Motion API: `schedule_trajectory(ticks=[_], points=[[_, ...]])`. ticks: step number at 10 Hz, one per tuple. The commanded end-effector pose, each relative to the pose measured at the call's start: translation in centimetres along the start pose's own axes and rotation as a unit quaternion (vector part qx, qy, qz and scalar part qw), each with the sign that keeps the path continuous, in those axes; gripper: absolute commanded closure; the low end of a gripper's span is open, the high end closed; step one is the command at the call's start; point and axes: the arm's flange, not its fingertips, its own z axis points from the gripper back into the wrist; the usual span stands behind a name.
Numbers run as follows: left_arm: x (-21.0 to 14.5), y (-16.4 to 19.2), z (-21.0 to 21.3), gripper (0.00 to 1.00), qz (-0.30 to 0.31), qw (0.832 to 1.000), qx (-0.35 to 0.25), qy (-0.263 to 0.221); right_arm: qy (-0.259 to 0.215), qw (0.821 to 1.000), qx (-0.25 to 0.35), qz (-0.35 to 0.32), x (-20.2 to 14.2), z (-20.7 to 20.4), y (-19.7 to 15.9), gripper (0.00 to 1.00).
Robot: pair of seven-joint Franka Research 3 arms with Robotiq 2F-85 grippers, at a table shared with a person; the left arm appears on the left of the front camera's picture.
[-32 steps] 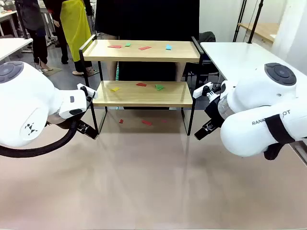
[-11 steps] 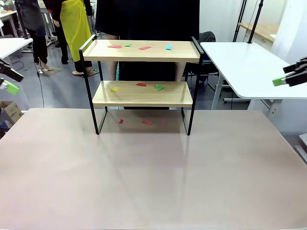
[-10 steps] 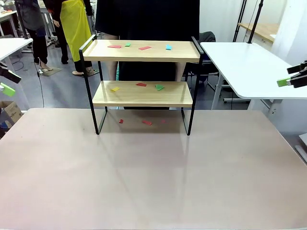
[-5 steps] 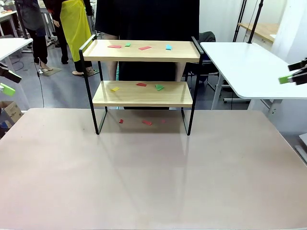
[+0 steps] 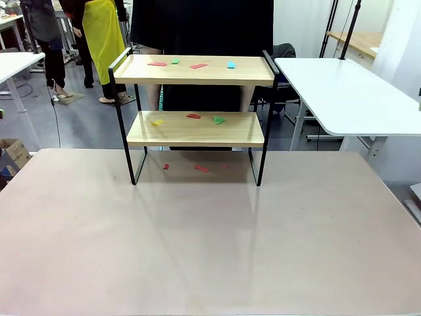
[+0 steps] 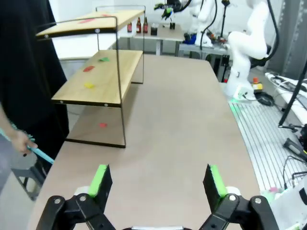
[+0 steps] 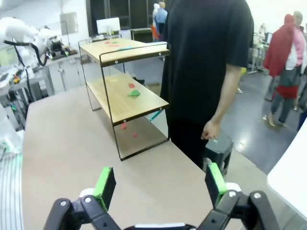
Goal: Clean the shelf.
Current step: Pick up the Duster handed by the human.
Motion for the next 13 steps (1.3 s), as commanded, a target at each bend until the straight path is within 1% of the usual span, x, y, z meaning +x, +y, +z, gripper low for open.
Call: schedule_trajectory(ticks=[1, 2, 5, 7, 10, 13], points=[[-0.2, 2.9, 1.8, 0.0, -0.014, 0.999, 0.009, -0.038, -0.018, 1.0, 0.005, -0.02, -2.9, -0.3, -5.0, 0.0], [-1.2, 3.7, 2.1, 0.0, -0.016, 0.998, 0.015, -0.054, -0.043, 0.999, 0.004, -0.016, -3.8, -0.3, -5.6, 0.0], [-3.6, 6.0, 2.2, 0.0, -0.016, 0.997, 0.004, -0.073, -0.076, 0.997, -0.003, -0.03, -6.1, -1.1, -7.0, 0.0], [-4.5, 6.4, 1.6, 0.0, -0.016, 0.997, -0.002, -0.079, -0.082, 0.996, -0.007, -0.037, -7.0, -1.4, -7.1, 0.0], [-5.3, 7.0, 1.0, 0.0, -0.015, 0.997, 0.003, -0.079, -0.085, 0.996, -0.011, -0.035, -6.9, -1.7, -7.2, 0.0], [-5.9, 7.6, 0.4, 0.0, -0.023, 0.997, 0.006, -0.069, -0.083, 0.996, -0.012, -0.044, -7.5, -2.0, -7.6, 0.0]])
